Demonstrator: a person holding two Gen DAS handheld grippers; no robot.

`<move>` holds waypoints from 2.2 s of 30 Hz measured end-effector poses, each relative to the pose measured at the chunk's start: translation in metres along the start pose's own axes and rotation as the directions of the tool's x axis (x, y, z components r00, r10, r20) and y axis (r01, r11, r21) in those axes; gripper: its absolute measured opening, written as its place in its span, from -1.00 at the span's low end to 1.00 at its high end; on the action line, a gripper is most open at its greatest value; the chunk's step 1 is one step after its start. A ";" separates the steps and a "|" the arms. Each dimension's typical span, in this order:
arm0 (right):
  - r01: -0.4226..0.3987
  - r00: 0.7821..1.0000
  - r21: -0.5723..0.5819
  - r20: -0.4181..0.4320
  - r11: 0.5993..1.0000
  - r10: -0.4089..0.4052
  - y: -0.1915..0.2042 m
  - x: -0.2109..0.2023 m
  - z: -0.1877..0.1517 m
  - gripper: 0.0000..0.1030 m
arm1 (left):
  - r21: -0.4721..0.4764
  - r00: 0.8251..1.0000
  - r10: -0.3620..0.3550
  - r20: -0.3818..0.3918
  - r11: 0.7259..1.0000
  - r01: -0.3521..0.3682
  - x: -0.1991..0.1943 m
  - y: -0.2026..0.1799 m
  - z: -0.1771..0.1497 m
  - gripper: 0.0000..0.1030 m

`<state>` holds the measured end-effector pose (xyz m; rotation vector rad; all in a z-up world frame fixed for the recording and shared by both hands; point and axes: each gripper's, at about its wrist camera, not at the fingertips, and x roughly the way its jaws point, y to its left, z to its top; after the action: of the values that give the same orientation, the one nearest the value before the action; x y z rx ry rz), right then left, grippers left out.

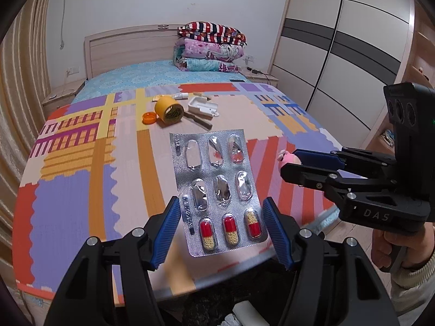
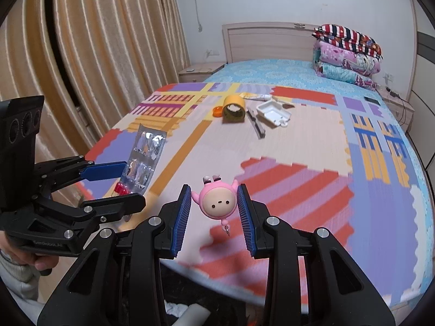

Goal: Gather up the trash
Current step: 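Carry the blister pack and pink toy over the black bin, then open both tools to drop the blister pack and pink toy into the bin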

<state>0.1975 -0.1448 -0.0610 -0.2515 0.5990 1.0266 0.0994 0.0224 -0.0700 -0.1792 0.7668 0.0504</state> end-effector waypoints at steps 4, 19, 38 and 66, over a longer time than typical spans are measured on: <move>-0.008 1.000 -0.002 -0.017 1.000 0.007 0.006 -0.008 -0.017 -0.32 | -0.002 1.000 -0.019 -0.017 1.000 0.019 -0.004 -0.005 -0.017 0.17; -0.059 0.987 0.034 -0.145 0.998 0.064 0.019 -0.001 -0.095 -0.32 | -0.020 0.986 -0.111 -0.129 0.994 0.109 -0.010 -0.022 -0.084 0.17; -0.073 0.908 0.089 -0.406 0.993 0.103 0.028 0.062 -0.192 -0.32 | -0.021 0.896 -0.151 -0.417 0.987 0.157 0.066 -0.030 -0.173 0.17; -0.100 0.895 0.127 -0.421 0.987 0.145 0.020 0.061 -0.189 -0.11 | -0.051 0.878 -0.176 -0.446 0.984 0.171 0.069 -0.032 -0.177 0.27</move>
<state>0.1374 -0.1785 -0.2482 -0.3576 1.0783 1.0647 0.0313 -0.0424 -0.2384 -0.2742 1.2114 -0.1645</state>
